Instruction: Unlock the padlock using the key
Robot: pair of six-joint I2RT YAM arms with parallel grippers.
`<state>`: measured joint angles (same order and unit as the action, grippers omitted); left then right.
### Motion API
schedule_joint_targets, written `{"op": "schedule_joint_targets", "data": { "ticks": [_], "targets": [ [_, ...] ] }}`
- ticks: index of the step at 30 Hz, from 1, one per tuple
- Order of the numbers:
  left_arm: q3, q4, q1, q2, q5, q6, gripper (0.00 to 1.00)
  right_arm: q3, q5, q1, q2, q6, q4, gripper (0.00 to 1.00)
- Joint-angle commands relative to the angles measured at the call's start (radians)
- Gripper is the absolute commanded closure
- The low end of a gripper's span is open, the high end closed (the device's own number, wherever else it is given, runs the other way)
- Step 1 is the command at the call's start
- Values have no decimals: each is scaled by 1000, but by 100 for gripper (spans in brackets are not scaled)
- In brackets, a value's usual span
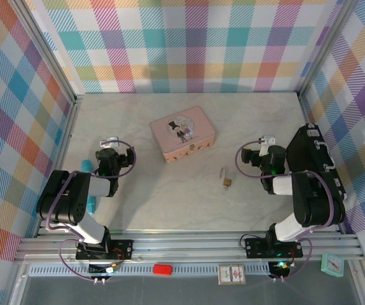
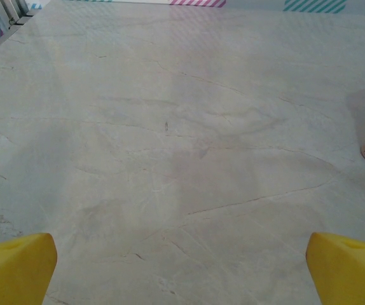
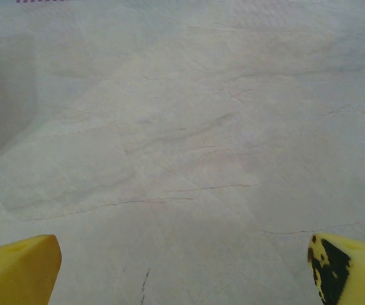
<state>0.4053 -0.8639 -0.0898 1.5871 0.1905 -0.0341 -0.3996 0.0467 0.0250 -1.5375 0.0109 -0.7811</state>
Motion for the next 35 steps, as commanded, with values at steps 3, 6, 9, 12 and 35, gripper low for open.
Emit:
{"op": "schedule_joint_targets", "data": {
  "ticks": [3,6,9,12,35],
  "targets": [
    [4,-1,5,-9,-21,13,0,-14,-45,-11,4,-17,-41,1],
    [4,-1,5,-9,-21,13,0,-15,-45,-11,4,-17,-41,1],
    [4,-1,6,-8,-21,13,0,-16,-45,-10,3,-17,-40,1],
    [5,-1,5,-9,-21,13,0,-16,-45,-10,4,-17,-40,1],
    [4,-1,4,-9,-22,14,0,-17,-69,-23,4,-22,-36,1]
  ]
}}
